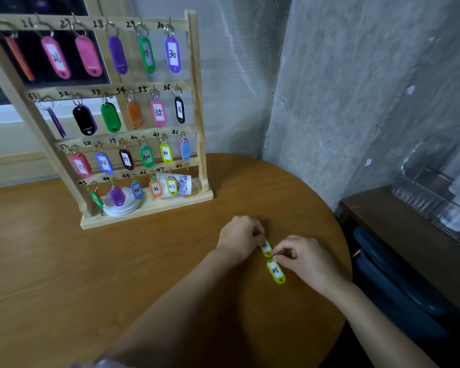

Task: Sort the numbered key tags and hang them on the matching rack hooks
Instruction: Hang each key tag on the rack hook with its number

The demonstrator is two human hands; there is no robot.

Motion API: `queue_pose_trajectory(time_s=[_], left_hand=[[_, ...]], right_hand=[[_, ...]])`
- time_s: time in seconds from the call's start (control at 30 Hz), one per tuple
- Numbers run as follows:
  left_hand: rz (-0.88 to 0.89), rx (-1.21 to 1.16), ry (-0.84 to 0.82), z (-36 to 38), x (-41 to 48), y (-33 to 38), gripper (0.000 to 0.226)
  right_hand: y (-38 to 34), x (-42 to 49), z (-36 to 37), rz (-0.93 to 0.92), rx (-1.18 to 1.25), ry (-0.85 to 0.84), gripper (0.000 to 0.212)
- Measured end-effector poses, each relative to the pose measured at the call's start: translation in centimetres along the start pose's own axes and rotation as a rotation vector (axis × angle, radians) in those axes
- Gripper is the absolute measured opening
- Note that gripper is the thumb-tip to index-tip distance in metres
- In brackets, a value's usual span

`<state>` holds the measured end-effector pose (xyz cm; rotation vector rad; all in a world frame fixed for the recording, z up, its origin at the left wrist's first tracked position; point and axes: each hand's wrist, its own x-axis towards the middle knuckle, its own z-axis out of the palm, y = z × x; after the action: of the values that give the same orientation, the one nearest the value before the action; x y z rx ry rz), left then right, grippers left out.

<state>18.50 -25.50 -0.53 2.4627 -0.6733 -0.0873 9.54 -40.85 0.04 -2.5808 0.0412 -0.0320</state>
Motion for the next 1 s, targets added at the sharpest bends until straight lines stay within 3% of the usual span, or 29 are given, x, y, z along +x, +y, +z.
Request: queue_pose_trajectory(time_s=[0.2,0.5,1.0], left_hand=[[-0.05,-0.096,0.004,-1.1,-0.1,-1.8,0.013],[-0.139,-0.254,0.142,-5.0,-0.7,-4.5,0.006],[-0.231,-0.272,0.385,-12.3,1.0,-8.4,0.01]], right_hand=[[-0.6,0.7,-0.3,0.019,-0.02,0.03,0.004],[-3.8,4.1,-0.9,-0.027,0.018,0.062,0.005],[-11.8,13.6,0.5,-0.22,0.137,0.138,0.004]])
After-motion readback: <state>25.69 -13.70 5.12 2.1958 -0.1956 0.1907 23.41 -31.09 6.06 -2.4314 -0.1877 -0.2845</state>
